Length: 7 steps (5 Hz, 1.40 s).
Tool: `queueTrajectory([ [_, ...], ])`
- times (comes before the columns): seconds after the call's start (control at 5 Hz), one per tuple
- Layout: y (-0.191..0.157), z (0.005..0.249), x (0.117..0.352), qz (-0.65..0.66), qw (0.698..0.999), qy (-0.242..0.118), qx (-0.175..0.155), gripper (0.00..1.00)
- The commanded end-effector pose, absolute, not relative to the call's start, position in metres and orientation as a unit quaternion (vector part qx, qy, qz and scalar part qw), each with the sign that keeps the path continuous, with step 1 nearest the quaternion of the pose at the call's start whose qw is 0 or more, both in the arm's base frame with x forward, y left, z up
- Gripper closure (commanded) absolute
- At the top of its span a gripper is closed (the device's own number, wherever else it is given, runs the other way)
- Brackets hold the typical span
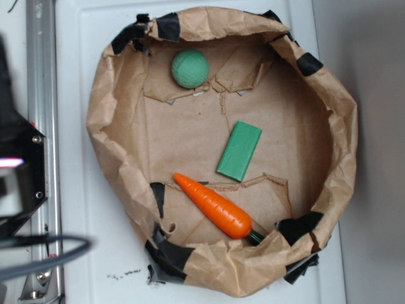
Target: Grab the green ball.
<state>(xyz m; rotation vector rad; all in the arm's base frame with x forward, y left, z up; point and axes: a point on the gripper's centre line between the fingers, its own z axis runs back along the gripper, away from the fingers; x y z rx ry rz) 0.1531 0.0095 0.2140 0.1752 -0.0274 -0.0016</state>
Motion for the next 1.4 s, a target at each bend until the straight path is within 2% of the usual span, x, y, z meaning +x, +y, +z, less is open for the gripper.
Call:
queueTrajectory([
  [0.0, 0.033, 0.168, 0.221, -0.160, 0.970, -0.097, 0.157, 0.00],
  [0.2, 0.036, 0.136, 0.241, -0.232, 0.959, -0.081, 0.143, 0.00],
  [0.4, 0.032, 0.107, 0.253, -0.283, 0.953, -0.029, 0.100, 0.00],
  [0.6, 0.035, 0.092, 0.253, -0.296, 0.952, 0.003, 0.082, 0.00],
  [0.8, 0.034, 0.077, 0.247, -0.310, 0.947, 0.018, 0.078, 0.00],
  [1.2, 0.065, 0.073, 0.241, -0.323, 0.941, 0.017, 0.096, 0.00],
])
